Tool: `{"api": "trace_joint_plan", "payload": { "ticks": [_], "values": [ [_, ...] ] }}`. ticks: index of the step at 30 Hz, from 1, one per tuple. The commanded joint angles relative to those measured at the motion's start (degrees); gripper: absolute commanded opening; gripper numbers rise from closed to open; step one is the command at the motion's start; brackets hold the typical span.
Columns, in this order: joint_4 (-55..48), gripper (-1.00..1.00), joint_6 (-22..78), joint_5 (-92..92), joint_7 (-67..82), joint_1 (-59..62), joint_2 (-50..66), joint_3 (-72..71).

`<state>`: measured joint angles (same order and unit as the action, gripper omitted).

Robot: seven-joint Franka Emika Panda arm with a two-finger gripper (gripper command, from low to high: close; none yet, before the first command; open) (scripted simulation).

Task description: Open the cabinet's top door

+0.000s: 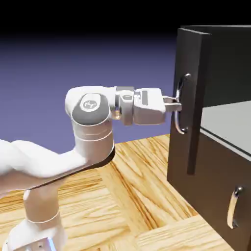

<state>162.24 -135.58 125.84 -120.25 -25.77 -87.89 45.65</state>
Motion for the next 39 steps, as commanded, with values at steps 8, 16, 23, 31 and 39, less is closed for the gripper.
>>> {"api": "trace_joint_plan", "payload": {
  "ticks": [8, 16, 23, 31, 39],
  "values": [
    [9.31, -1.0, 9.89, -14.16, -1.43, 7.33, -5.53, -16.63],
    [13.19, -1.0, 18.12, -29.18, -2.08, 8.49, -8.87, -33.24],
    [13.6, -1.0, 25.12, -42.05, -3.23, 7.39, -8.74, -47.77],
    [10.76, -1.0, 33.87, -56.63, -5.71, 6.66, -4.34, -64.37],
    [2.84, -1.0, 44.23, -71.19, -9.34, 10.61, 4.68, -80.98]
  ]
}}
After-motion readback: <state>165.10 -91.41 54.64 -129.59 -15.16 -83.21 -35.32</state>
